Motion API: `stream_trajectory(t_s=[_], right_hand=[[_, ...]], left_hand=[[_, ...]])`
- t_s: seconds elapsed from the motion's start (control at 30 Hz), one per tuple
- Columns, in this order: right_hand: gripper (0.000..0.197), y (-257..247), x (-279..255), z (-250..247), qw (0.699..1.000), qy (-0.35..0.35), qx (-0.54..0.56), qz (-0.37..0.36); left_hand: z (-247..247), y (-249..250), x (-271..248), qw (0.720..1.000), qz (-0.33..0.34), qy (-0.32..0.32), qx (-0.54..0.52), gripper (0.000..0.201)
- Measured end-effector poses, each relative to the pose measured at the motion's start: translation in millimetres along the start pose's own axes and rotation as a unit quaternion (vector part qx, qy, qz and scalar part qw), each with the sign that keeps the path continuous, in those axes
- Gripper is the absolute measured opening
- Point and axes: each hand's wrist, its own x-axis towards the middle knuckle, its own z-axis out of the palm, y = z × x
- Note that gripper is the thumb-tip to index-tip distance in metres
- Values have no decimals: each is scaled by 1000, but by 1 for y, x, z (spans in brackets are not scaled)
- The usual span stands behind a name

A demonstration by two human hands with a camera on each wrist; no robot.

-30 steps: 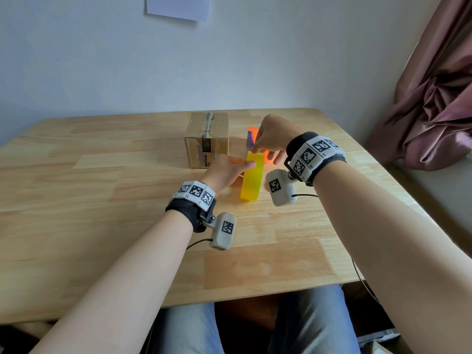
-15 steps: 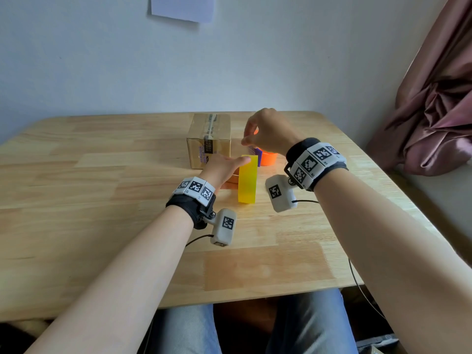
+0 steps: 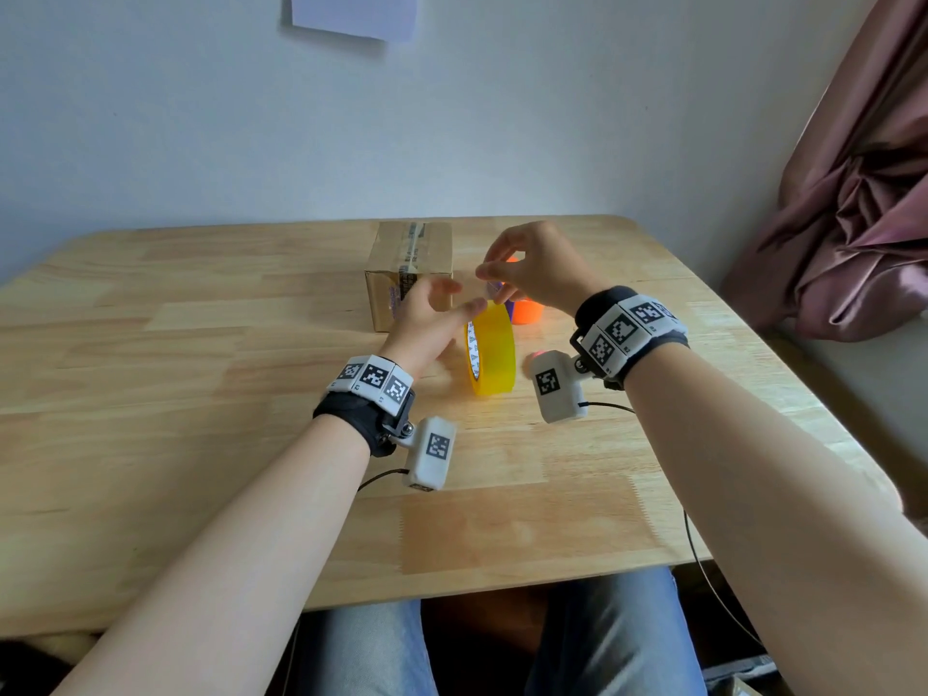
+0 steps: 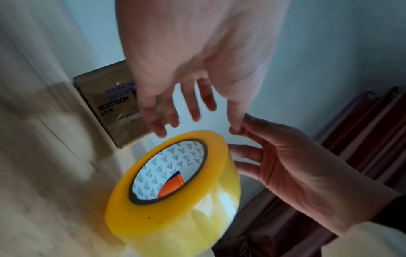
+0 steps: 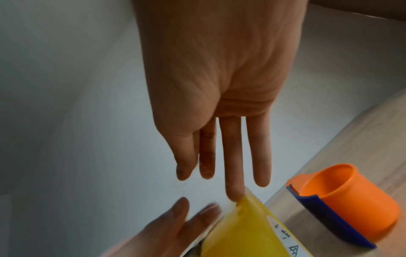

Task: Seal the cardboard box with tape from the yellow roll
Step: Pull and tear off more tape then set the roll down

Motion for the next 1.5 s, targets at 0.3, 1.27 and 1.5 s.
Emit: stream_trajectory(t_s=[0.3,1.27,1.5], right_hand=[[11,0,-5,-5,999,-14,38,24],[34,-1,-15,-8,994,-26,76,70],[37,16,-15,-8,996,34,76,13]], left_hand=[[6,4,3,994,95,20,-50,14],[6,24,-7,997,71,-12,18,21],[5,21,-3,999,45,-10,-11,4]])
